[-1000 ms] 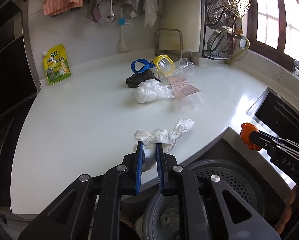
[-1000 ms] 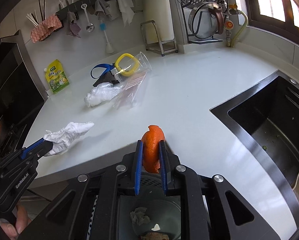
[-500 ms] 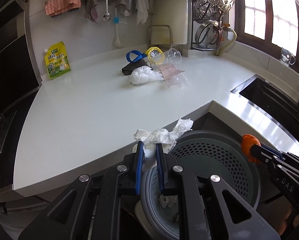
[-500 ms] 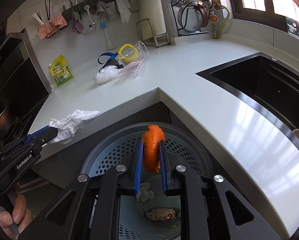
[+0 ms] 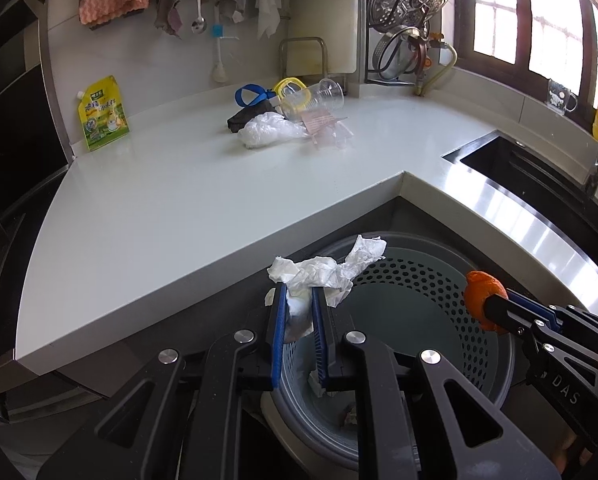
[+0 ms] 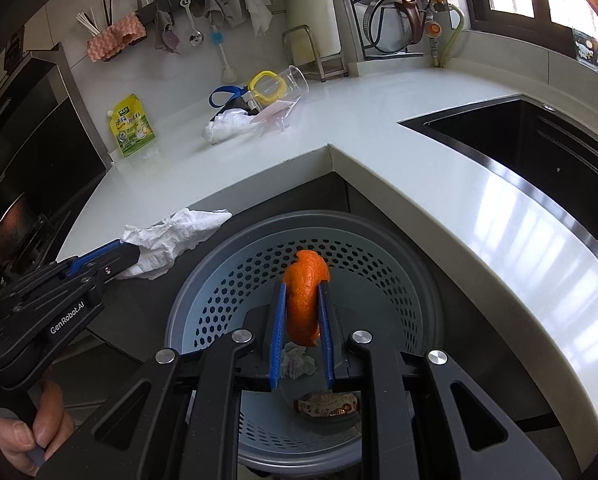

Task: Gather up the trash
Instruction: 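Carry the orange peel and white tissue over the grey trash bin with both tools, then open both tools to drop the peel and tissue into the bin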

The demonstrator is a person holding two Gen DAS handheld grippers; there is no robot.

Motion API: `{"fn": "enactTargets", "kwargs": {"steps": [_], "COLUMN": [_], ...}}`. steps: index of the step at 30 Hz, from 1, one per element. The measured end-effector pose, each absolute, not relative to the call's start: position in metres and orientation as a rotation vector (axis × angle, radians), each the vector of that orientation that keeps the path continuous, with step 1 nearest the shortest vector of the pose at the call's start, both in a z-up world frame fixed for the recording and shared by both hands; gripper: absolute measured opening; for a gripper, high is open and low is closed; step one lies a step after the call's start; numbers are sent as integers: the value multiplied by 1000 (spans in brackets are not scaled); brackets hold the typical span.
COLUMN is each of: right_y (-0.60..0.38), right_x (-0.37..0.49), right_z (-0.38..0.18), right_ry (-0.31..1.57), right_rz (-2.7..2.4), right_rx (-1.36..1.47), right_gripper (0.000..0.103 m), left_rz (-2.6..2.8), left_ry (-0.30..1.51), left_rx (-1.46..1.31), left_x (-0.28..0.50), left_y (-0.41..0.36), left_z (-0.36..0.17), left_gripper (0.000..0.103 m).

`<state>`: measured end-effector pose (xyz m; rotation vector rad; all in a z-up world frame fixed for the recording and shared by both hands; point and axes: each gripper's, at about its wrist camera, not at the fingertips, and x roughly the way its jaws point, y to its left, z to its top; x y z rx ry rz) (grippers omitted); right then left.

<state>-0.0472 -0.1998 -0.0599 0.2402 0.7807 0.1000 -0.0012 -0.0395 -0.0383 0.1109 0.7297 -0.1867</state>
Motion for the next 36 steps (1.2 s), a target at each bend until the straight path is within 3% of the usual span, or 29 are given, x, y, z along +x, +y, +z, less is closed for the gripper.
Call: {"fn": "enactTargets", "kwargs": {"steps": [36], "right_y": [-193], "right_x": [-36], "right_z": [-112], "right_ry": [912], "right_rz": [98], "right_rx": [226], "right_gripper": [18], "left_rz": [-224], "left_ry": [904], "left_rx": [113], "left_x": [14], "left_y": [-48], "left_z": [-97], "left_gripper": [16]}}
